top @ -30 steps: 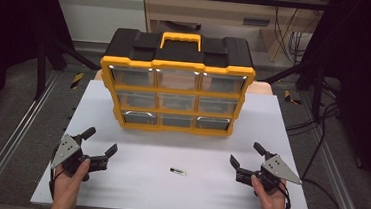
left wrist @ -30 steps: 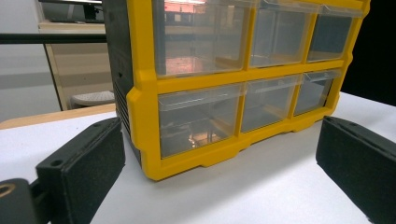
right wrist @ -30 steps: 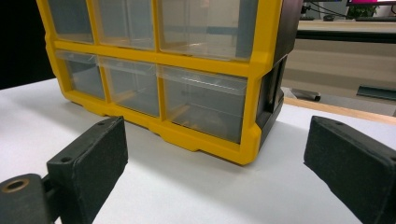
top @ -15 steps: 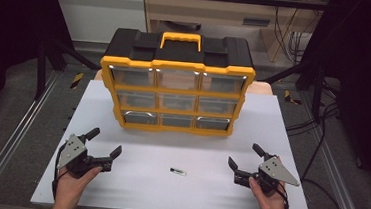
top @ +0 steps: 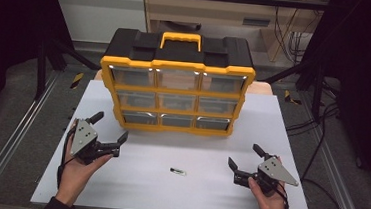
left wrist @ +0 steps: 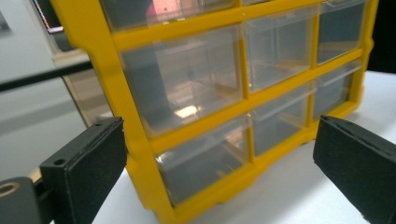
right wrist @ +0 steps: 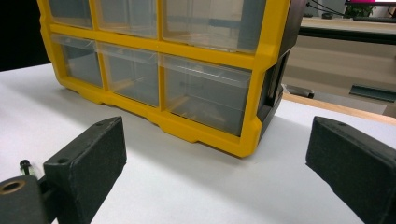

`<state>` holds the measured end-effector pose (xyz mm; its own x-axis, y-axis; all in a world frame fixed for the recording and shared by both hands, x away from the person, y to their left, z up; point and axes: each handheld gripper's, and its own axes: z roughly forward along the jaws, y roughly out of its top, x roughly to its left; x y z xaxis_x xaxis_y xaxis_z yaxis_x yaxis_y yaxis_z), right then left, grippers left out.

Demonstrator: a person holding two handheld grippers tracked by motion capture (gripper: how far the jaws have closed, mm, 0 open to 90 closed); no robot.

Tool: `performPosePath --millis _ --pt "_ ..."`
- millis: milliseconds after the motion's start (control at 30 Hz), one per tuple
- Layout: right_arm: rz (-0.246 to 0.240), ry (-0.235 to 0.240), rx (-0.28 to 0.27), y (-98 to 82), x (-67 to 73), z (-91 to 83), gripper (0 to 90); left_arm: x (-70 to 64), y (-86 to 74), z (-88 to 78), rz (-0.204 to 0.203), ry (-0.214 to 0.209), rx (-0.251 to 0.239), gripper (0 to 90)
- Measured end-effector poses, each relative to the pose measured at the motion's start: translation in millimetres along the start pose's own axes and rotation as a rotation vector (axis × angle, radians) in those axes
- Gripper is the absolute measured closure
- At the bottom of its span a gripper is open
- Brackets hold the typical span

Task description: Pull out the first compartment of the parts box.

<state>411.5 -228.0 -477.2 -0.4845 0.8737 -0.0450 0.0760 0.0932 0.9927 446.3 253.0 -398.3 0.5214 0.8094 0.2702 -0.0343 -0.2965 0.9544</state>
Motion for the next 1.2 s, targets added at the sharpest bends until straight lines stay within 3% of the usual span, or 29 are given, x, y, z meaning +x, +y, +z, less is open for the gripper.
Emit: performPosePath --millis 200,333,433,767,1200 --pt "-0.005 -0.002 0.001 0.5 0.7 0.1 5.2 -0.2 21.6 9.4 0.129 0.039 0.015 3.7" --pt "-0.004 -0.006 0.002 0.3 0.3 -0.4 5.1 -1.3 30.9 12.8 0.165 0.059 0.017 5.1" --pt "-0.005 -0.007 0.003 0.6 0.6 -0.4 5.1 -2.4 37.9 16.6 0.229 0.084 0.033 6.1" --pt "-0.007 -0.012 0.005 0.6 0.3 -0.9 5.1 -1.0 44.7 22.0 0.314 0.157 0.064 11.2" --pt "-0.013 -0.015 0.006 0.7 0.5 -1.0 5.2 -0.9 59.5 26.6 0.466 0.242 0.075 17.1"
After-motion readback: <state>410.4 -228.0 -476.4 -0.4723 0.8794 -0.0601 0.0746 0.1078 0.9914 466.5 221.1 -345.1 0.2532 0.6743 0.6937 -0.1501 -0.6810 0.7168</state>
